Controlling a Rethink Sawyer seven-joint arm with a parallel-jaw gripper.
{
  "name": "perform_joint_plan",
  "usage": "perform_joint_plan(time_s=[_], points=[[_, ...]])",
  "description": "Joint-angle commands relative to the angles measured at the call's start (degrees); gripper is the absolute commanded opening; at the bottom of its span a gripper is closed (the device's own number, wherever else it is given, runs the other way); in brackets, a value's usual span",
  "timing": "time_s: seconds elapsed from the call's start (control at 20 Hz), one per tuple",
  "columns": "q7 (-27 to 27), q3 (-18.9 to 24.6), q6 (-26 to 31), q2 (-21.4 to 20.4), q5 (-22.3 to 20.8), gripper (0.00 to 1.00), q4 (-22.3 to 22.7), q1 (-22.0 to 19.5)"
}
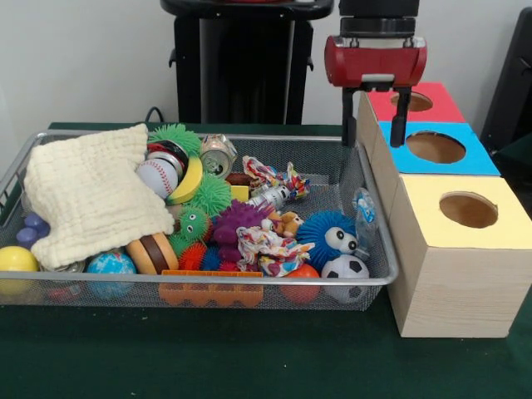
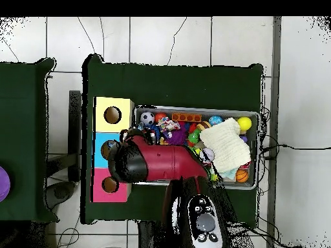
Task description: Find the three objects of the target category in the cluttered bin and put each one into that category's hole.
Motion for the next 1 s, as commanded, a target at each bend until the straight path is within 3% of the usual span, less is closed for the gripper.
perform_joint_plan(time_s=[0.05,0.65,1.0], points=[[10.8,-2.3,8.4,0.2,2.9,1.00,-3.3,3.5],[12.9,-5.1,-5.3,7.4,2.9,1.00,-1.6,6.2],[13.5,-7.0,-8.8,9.6,4.1,1.00,-1.8,8.2]])
